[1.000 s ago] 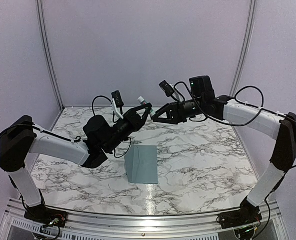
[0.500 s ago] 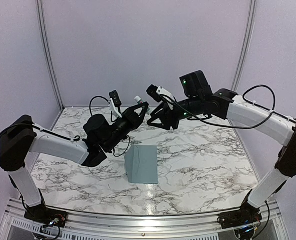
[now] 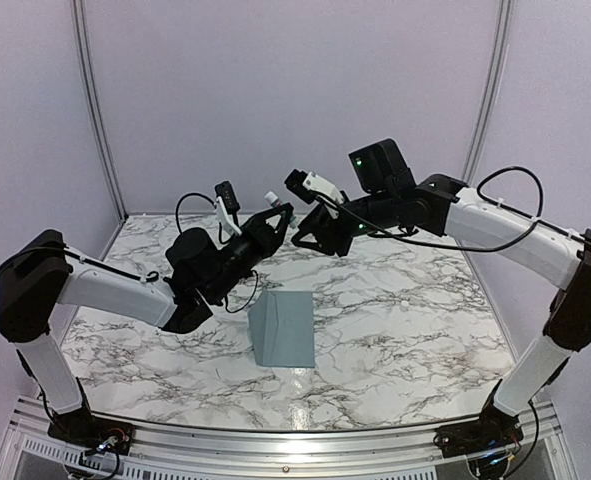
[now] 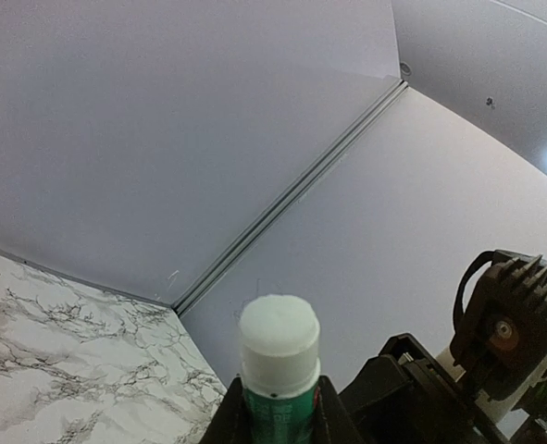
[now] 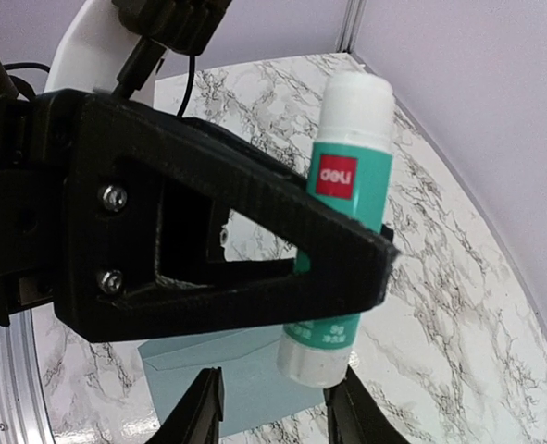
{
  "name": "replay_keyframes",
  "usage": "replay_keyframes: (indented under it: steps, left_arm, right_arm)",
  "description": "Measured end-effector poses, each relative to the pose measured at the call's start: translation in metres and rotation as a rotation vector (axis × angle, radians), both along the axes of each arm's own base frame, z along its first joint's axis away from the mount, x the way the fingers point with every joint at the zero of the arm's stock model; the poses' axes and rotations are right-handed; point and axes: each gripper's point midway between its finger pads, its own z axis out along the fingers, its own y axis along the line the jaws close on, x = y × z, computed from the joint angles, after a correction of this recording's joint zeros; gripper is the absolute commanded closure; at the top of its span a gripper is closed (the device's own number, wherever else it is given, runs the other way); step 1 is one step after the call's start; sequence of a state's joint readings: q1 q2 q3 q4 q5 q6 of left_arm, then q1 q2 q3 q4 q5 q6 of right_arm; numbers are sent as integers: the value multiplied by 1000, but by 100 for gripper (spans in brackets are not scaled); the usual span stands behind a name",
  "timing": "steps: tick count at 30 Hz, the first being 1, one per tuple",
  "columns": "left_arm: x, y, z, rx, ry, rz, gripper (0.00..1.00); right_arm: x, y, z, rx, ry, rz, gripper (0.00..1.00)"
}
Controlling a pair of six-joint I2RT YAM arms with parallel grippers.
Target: Place the letter into the envelope and seal it
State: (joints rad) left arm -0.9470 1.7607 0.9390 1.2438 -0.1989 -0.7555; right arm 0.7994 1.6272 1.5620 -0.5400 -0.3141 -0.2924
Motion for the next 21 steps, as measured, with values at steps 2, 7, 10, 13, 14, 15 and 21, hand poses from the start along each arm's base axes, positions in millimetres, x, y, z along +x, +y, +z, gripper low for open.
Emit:
replay_keyframes:
  steps: [2, 7, 10, 13, 14, 15, 21]
  left_arm:
    - [0, 0, -1, 1, 1, 2, 100]
    - [-1, 0, -3, 7, 2, 1, 100]
    - [-1, 1, -5, 15, 3, 8, 100]
    - [-1, 3, -7, 23, 2, 15, 100]
    - [-1, 3, -7, 24, 1, 15, 100]
    - [-1, 3, -7, 25, 1, 15, 100]
    - [-2, 2, -7, 20, 5, 9, 100]
  right_arm:
    - [1, 0, -1, -4, -1, -4, 65]
    - [1, 0, -5, -12, 6, -2, 65]
    - [1, 0, -7, -20, 10, -1, 65]
    - [1, -1, -9, -28, 9, -6, 66]
    - [2, -2, -9, -29, 7, -9, 66]
    - [3, -2, -9, -32, 5, -13, 66]
    - [7, -1, -6, -32, -3, -22, 64]
